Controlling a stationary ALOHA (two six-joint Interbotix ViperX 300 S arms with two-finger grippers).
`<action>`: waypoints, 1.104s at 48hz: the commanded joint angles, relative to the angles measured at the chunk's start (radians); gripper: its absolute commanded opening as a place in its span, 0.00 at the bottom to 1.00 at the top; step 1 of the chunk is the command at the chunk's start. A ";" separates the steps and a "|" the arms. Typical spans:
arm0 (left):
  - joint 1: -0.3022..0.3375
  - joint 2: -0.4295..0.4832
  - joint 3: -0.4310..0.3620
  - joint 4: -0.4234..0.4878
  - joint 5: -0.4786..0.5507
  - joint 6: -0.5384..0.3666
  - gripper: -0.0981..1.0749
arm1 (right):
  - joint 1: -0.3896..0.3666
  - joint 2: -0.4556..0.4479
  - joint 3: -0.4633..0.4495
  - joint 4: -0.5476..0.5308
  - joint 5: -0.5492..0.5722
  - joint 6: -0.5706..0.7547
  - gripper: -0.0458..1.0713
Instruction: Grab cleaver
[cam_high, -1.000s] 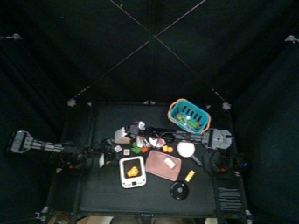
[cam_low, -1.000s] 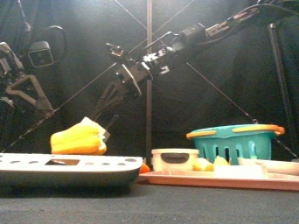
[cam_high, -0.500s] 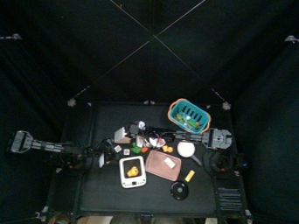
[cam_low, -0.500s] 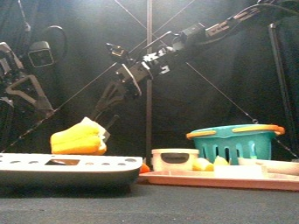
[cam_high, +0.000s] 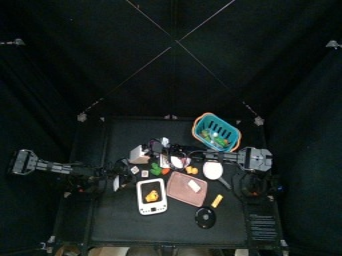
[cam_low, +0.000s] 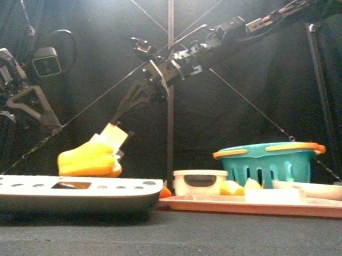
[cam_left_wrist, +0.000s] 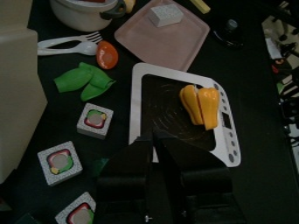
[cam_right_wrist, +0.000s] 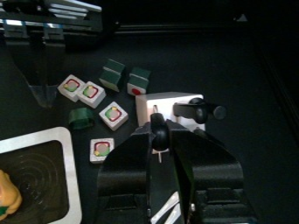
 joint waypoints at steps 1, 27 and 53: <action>0.003 0.002 -0.018 0.000 -0.008 0.002 0.53 | -0.005 -0.075 0.002 -0.002 -0.009 -0.002 0.42; 0.003 0.002 -0.015 0.000 -0.008 0.002 0.53 | -0.002 -0.215 0.133 -0.031 -0.080 0.006 0.42; 0.002 0.002 -0.021 0.000 -0.008 0.003 0.53 | 0.014 -0.391 0.318 -0.023 -0.209 0.006 0.42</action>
